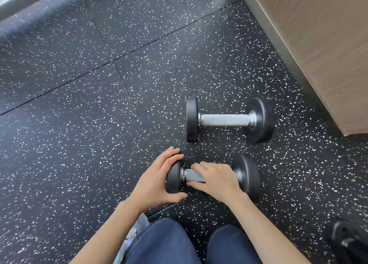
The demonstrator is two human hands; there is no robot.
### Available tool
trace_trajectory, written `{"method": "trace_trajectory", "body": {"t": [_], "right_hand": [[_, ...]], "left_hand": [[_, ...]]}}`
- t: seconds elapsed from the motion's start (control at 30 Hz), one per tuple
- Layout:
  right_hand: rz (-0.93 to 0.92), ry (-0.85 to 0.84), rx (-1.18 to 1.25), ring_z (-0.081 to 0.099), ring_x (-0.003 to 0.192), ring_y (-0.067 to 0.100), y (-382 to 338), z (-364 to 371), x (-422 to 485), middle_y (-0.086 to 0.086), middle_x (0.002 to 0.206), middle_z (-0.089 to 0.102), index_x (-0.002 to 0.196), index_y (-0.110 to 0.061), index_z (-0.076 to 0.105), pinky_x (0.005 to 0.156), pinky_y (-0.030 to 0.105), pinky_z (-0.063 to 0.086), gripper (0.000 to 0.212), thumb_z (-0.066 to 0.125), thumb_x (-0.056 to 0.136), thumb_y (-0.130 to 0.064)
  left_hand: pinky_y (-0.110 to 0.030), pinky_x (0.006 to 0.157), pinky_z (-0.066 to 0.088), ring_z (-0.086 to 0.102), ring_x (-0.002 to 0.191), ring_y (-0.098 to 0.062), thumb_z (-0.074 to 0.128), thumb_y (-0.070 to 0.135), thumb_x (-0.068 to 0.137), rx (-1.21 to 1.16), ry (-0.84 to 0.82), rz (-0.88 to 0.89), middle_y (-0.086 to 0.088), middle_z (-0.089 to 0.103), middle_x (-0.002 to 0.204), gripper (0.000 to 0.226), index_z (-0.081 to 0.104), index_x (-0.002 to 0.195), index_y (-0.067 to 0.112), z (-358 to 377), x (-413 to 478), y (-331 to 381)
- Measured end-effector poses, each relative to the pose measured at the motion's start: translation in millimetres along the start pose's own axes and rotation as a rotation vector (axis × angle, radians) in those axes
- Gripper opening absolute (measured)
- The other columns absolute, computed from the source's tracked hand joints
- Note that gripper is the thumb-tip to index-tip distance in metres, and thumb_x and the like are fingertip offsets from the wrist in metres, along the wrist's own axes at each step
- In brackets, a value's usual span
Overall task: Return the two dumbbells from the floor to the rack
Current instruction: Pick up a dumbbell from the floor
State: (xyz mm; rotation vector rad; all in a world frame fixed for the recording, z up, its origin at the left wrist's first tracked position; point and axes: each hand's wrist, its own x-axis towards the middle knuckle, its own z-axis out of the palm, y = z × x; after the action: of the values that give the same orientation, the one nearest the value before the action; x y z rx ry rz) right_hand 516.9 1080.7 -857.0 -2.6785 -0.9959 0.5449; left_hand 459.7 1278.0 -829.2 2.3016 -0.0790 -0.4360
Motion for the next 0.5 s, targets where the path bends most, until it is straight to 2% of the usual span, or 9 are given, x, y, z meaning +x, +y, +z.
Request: {"method": "trace_trajectory", "body": {"t": [0.1, 0.13, 0.2, 0.27, 0.4, 0.5], "right_hand": [[-0.011, -0.045, -0.073, 0.056, 0.041, 0.013, 4, -3, 8, -0.009, 0.053, 0.057, 0.079, -0.026, 0.059, 0.037, 0.022, 0.029, 0.054, 0.028, 0.076, -0.07], [-0.017, -0.065, -0.077, 0.057, 0.043, 0.016, 4, -6, 10, -0.007, 0.055, 0.059, 0.081, -0.024, 0.058, 0.039, 0.024, 0.03, 0.056, 0.028, 0.077, -0.07], [-0.028, -0.127, -0.072, 0.065, 0.065, 0.024, 3, -14, 13, -0.003, 0.076, 0.067, 0.097, -0.02, 0.055, 0.05, 0.031, 0.032, 0.056, 0.032, 0.082, -0.069], [0.015, -0.21, -0.02, 0.064, 0.084, 0.029, -1, -26, 10, 0.0, 0.094, 0.067, 0.107, -0.019, 0.048, 0.06, 0.034, 0.033, 0.055, 0.034, 0.084, -0.068], [0.081, -0.187, 0.034, 0.063, 0.09, 0.028, -17, -91, -1, 0.001, 0.095, 0.068, 0.105, -0.021, 0.047, 0.068, 0.037, 0.04, 0.05, 0.037, 0.084, -0.066], [0.033, -0.2, -0.017, 0.063, 0.089, 0.029, -40, -162, -4, 0.003, 0.095, 0.069, 0.104, -0.023, 0.047, 0.067, 0.037, 0.039, 0.055, 0.032, 0.08, -0.07]], "left_hand": [[-0.017, 0.106, 0.023, 0.013, 0.139, 0.003, 0.075, 0.053, 0.063, -0.019, -0.019, -0.021, 0.019, 0.023, 0.149, 0.09, 0.032, 0.139, 0.031, -3, 6, -1], [-0.018, 0.106, 0.024, 0.015, 0.138, 0.005, 0.074, 0.055, 0.064, -0.025, -0.024, -0.03, 0.02, 0.022, 0.149, 0.09, 0.031, 0.14, 0.032, -5, 8, -2], [-0.017, 0.106, 0.026, 0.02, 0.134, 0.01, 0.072, 0.057, 0.065, -0.063, -0.043, -0.051, 0.024, 0.021, 0.148, 0.089, 0.03, 0.14, 0.034, -11, 14, 0], [-0.014, 0.104, 0.027, 0.023, 0.131, 0.012, 0.07, 0.057, 0.065, -0.096, -0.056, -0.031, 0.03, 0.02, 0.145, 0.085, 0.031, 0.138, 0.036, -23, 19, 9], [-0.013, 0.105, 0.023, 0.023, 0.134, 0.006, 0.068, 0.056, 0.069, -0.119, -0.016, 0.06, 0.025, 0.021, 0.147, 0.081, 0.03, 0.138, 0.036, -64, 17, 50], [-0.007, 0.105, 0.018, 0.023, 0.134, 0.007, 0.069, 0.056, 0.069, -0.136, 0.038, 0.073, 0.018, 0.027, 0.146, 0.082, 0.033, 0.137, 0.03, -113, 1, 92]]}}
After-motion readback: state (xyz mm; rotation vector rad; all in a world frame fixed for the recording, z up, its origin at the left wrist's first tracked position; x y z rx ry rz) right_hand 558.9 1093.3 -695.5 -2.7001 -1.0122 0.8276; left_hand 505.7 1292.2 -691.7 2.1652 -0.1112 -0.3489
